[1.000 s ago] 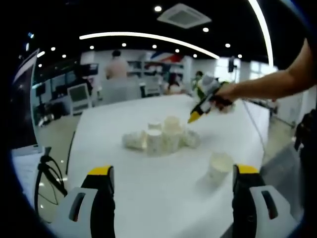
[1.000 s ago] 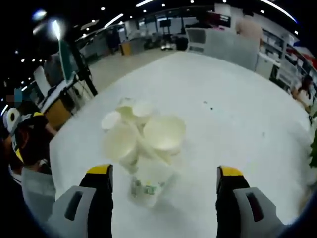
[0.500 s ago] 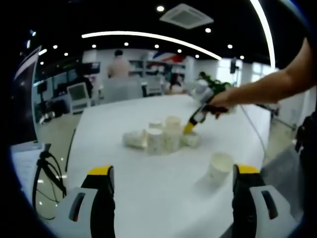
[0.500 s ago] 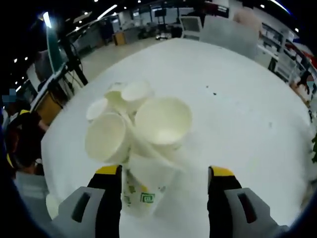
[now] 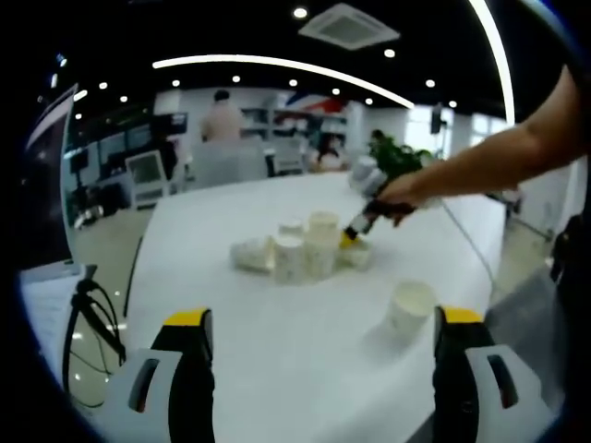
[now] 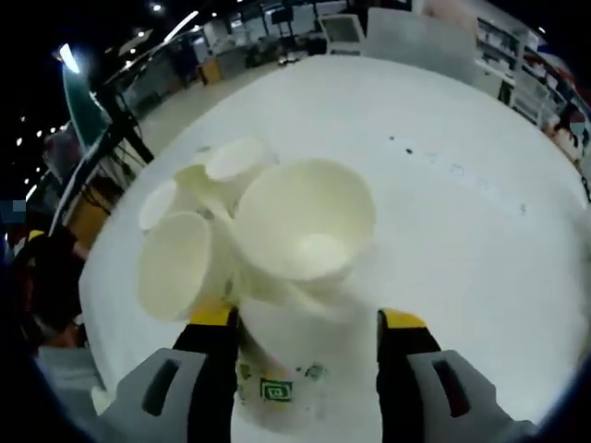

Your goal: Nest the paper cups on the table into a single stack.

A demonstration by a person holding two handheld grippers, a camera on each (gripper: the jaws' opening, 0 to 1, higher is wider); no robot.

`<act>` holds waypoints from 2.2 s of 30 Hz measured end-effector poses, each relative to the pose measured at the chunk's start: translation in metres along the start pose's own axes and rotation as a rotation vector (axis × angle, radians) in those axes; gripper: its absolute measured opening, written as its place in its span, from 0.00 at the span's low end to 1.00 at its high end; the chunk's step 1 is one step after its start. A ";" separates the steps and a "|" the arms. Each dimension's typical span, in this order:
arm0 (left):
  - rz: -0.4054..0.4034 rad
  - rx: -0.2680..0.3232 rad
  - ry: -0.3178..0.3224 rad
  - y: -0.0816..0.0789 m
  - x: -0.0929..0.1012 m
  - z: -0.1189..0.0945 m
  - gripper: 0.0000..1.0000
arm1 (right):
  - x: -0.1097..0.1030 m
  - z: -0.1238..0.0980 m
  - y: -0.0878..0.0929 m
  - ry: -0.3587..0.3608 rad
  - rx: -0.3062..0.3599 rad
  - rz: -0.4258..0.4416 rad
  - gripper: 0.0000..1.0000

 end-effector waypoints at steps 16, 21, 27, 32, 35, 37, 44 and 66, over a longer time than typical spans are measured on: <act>-0.006 0.004 -0.004 0.000 -0.002 0.002 0.99 | 0.003 -0.003 0.004 -0.002 0.009 -0.026 0.43; -0.004 0.007 -0.003 -0.003 -0.002 0.003 0.99 | 0.004 -0.008 0.005 0.000 0.013 -0.035 0.42; -0.008 0.006 0.001 -0.002 -0.001 0.003 0.99 | 0.008 -0.017 0.010 0.000 0.030 -0.048 0.40; -0.012 0.015 0.006 -0.004 0.001 0.005 0.99 | 0.015 -0.026 0.011 0.006 0.063 -0.050 0.40; -0.007 0.015 0.012 -0.007 0.003 0.006 0.99 | 0.021 -0.031 0.007 0.015 0.107 -0.056 0.39; -0.003 0.016 0.014 -0.008 0.003 0.006 0.99 | 0.027 -0.034 0.002 0.033 0.169 -0.097 0.38; 0.005 0.022 0.020 -0.014 0.004 0.007 0.99 | 0.038 -0.049 -0.012 0.023 0.286 -0.038 0.37; 0.001 0.060 -0.017 -0.020 -0.002 0.000 0.99 | 0.053 -0.130 -0.096 0.001 0.884 0.189 0.35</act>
Point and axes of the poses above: the point that each gripper's makers call its tool centre point, and the gripper's own axes: z roughly forward along the fingers, x roughly to its right, y roughly out of its underside, the point moved 3 cm from there along -z, roughly backward along the fingers, and after that the axes turned 15 degrees about y, right-handed, at the moved point
